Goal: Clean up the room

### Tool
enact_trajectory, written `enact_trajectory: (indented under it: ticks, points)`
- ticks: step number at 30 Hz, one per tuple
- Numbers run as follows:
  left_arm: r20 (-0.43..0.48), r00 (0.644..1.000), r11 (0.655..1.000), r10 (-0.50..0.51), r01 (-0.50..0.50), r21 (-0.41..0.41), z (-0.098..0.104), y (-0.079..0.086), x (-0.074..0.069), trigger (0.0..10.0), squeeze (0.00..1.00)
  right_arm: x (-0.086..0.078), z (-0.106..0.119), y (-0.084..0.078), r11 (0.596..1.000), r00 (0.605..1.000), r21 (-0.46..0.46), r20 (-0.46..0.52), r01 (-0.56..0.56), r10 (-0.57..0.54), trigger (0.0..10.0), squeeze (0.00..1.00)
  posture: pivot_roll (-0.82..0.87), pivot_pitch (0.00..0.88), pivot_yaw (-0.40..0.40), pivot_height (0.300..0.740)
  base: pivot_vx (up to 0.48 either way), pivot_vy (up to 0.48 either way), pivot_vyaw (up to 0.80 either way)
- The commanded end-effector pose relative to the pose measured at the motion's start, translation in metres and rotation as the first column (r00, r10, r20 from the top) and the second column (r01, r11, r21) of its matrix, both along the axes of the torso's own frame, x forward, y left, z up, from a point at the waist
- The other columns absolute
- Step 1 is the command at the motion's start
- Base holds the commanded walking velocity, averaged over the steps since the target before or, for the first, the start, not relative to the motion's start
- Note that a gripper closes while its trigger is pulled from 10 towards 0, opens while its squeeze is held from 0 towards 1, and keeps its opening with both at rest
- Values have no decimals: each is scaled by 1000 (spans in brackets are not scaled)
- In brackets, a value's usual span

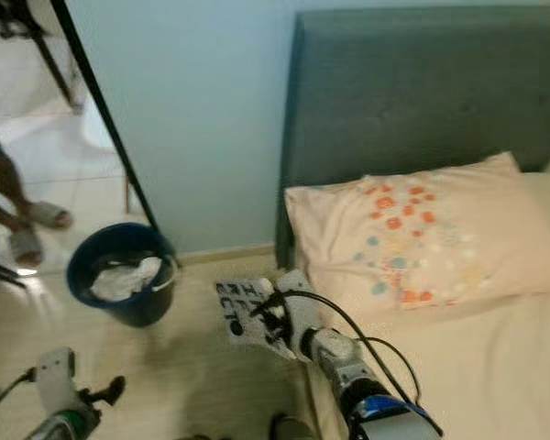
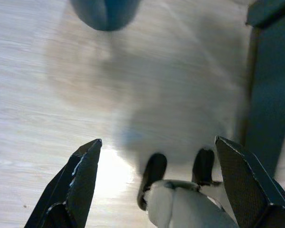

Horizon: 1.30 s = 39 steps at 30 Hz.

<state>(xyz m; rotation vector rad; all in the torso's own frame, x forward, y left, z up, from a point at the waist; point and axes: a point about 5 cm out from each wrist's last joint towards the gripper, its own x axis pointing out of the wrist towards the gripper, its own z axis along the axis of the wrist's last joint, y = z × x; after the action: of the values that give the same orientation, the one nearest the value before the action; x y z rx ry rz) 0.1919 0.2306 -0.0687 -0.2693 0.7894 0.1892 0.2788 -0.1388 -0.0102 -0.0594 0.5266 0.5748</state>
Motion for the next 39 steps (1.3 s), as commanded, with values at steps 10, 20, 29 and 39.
enact_trajectory:
  ticks: [10,20,29,39]
  points:
    - [-8,1000,1000,2,-2,19,-1,-1,-1,10000,0,10,9,-12,988,993,98,22,118,-120,10000,0,-106,0,65,740,0,0,0]
    - [-69,998,1000,6,-4,25,-9,1,-17,10000,0,49,71,-45,760,951,622,78,189,-300,10000,0,-111,0,56,740,0,0,0]
    - [-109,993,999,33,-32,11,-16,2,-33,10000,0,28,49,-114,519,729,613,-142,596,-670,10000,0,-124,0,38,740,0,0,0]
    - [-134,991,1000,23,-21,18,-19,1,-39,10000,0,-30,-15,-94,515,704,484,-411,707,-580,10000,0,-143,0,40,740,0,0,-635]
